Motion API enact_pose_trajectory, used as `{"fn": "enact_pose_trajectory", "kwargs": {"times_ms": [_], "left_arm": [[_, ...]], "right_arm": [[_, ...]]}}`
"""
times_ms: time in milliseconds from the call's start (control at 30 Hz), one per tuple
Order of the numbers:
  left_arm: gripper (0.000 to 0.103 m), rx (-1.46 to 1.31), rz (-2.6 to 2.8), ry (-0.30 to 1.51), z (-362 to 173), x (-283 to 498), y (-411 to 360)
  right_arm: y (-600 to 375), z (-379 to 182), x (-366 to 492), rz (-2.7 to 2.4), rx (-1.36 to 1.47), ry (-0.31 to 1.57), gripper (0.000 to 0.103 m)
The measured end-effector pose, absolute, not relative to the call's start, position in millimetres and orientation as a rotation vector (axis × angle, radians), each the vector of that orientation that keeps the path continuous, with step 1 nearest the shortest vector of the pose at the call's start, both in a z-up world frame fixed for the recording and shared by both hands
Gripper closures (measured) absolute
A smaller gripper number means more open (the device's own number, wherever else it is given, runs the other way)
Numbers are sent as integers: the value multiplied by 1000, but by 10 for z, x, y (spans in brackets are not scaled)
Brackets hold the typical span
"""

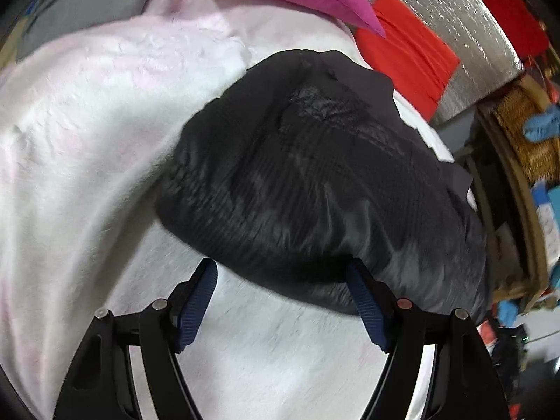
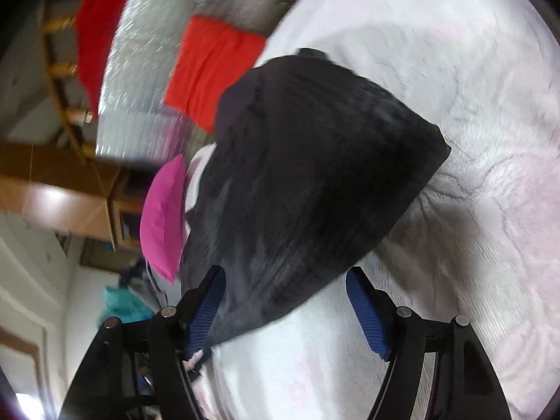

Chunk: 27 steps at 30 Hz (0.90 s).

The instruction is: Fold large clothes

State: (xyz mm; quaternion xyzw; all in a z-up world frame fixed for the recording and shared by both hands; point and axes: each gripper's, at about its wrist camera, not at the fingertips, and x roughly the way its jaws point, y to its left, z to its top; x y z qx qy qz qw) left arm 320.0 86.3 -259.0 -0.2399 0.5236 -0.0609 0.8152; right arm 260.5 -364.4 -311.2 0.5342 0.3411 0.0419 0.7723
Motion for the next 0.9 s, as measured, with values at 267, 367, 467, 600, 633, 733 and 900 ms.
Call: {"fn": "enact_pose_trajectory", "kwargs": {"times_ms": [267, 367, 467, 600, 633, 733, 900], "left_arm": [[18, -746, -145, 1080, -2797, 3408, 1003], [18, -785, -145, 1068, -2824, 3455, 1036], [18, -827, -133, 1047, -2843, 3509, 1067], [22, -853, -113, 1007, -2832, 3533, 1063], [28, -851, -104, 986, -2823, 3530, 1070], [40, -847, -82, 979, -2850, 3532, 1065], [61, -777, -70, 920, -2650, 3415, 1008]], "right_arm": [[-3787, -3249, 2944, 35, 1278, 645, 25], [-3795, -3228, 3027, 24, 1263, 632, 21], [-3828, -3183, 3121, 5, 1201, 573, 24], [-3853, -3220, 3220, -55, 1135, 576, 48], [-3841, -3191, 3222, -57, 1115, 579, 54], [-3754, -3054, 3214, -62, 1027, 579, 63], [-3674, -2900, 3097, -45, 989, 554, 66]]}}
